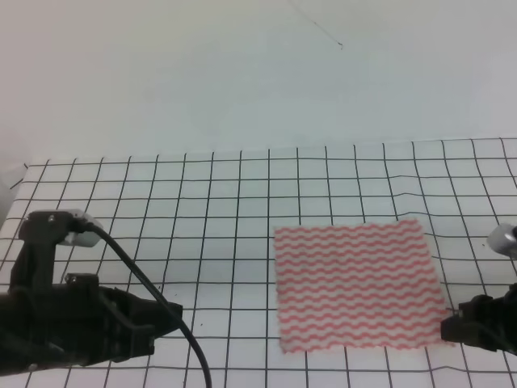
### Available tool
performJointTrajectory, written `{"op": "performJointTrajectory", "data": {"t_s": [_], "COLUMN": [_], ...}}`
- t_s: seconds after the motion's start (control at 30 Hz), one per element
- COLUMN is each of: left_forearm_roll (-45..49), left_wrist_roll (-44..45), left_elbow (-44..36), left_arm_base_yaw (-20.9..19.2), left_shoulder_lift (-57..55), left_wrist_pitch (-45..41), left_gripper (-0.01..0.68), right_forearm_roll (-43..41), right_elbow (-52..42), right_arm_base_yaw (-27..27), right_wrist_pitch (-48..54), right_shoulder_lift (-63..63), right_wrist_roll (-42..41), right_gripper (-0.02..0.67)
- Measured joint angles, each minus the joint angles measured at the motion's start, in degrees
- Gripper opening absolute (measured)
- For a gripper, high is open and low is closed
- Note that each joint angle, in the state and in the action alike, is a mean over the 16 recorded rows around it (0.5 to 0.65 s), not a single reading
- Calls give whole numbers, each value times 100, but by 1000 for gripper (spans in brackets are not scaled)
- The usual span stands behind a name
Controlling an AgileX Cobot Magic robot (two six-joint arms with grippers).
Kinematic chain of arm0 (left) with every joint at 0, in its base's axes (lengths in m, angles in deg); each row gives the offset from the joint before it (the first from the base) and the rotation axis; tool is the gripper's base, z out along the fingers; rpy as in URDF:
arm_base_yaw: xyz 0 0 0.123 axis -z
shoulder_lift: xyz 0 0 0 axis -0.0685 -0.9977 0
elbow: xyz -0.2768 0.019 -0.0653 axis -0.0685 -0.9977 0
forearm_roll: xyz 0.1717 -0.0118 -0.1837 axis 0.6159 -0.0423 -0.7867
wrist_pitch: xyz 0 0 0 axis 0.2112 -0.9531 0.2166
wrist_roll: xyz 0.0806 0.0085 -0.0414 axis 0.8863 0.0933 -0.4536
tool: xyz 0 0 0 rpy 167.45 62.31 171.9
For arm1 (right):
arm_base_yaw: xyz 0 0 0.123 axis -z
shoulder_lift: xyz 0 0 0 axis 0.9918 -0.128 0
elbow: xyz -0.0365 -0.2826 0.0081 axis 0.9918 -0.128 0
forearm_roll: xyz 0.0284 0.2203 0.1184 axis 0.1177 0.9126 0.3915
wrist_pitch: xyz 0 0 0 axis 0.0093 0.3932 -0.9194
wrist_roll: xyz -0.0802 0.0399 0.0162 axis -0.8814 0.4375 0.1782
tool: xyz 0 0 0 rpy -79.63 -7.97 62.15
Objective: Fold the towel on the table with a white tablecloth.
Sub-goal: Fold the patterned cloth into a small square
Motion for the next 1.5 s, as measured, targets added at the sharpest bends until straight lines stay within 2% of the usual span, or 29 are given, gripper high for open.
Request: {"op": "performJointTrajectory", "data": {"t_s": [0.57,0.77,1.17,1.5], "left_forearm_roll": [0,-6,-22,-25], "left_wrist_roll": [36,66,81,79], "left_elbow": [0,0,0,0], "left_arm_base_yaw": [0,0,0,0], "left_shoulder_lift": [0,0,0,0], "left_wrist_pitch": [-63,-74,-30,6], "left_gripper": [-1,-1,-2,-2], "right_forearm_roll": [1342,1715,1864,1894], "right_elbow": [1,5,239,1116], "right_arm_base_yaw": [0,0,0,0], "right_wrist_pitch": [156,278,414,385], "right_shoulder_lift": [-636,-683,-698,-1132], "right_wrist_roll": [-1163,-1443,-1685,-1732], "right_gripper": [299,237,55,7]}}
